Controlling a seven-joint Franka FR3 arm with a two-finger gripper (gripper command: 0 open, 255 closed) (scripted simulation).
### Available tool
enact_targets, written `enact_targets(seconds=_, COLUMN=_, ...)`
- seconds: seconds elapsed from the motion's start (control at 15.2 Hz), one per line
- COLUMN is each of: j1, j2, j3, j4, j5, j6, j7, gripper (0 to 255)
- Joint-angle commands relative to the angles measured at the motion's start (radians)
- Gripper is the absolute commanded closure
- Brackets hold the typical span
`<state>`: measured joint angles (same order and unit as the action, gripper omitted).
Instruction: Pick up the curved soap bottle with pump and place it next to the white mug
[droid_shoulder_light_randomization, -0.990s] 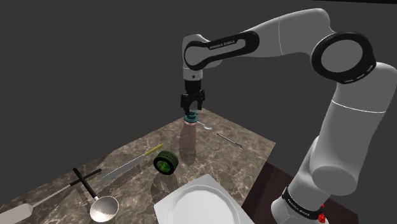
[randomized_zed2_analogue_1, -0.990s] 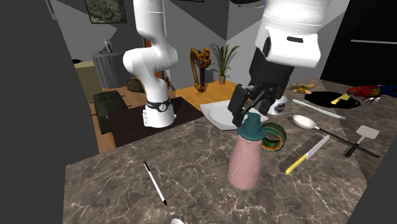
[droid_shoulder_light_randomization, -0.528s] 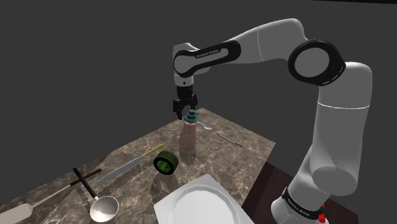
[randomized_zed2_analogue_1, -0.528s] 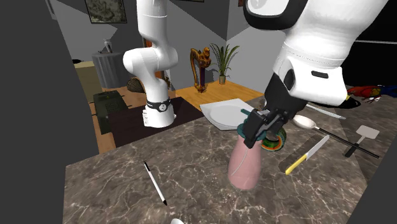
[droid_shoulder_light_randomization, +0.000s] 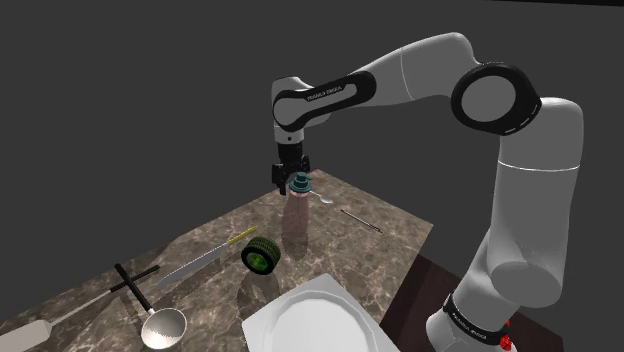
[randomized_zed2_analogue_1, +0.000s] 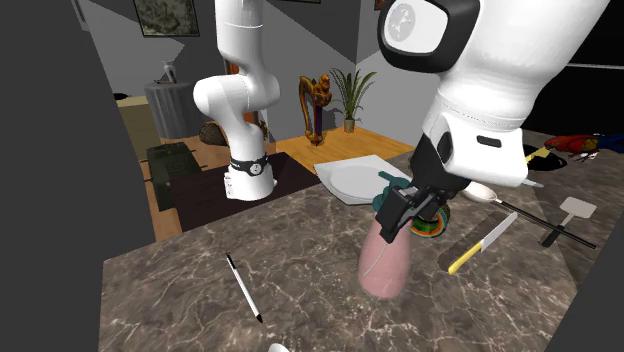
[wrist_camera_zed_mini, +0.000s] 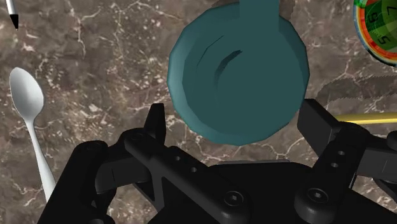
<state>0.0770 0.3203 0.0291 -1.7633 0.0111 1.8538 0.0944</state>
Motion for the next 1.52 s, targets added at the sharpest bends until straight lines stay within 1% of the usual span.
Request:
enact_targets(seconds=0.0, j1=0.0, j2=0.0, j3=0.0, j4=-0.001, j5=0.0, j6=0.001, j7=0.0, gripper=0)
enact_targets(seconds=0.13, j1=0.0, j2=0.0, j3=0.0, j4=-0.001, j5=0.0, j6=0.001, j7=0.0, gripper=0)
enact_targets(seconds=0.2, j1=0.0, j2=0.0, j3=0.0, j4=-0.001, j5=0.0, j6=0.001, j7=0.0, gripper=255)
enact_targets(seconds=0.79, j1=0.0, j2=0.0, j3=0.0, j4=-0.001, j5=0.0, j6=0.001, j7=0.0, gripper=255)
enact_targets(seconds=1.45, j1=0.0, j2=-0.041, j3=0.0, j4=0.078, j5=0.001, j6=-0.119, j7=0.001, gripper=255)
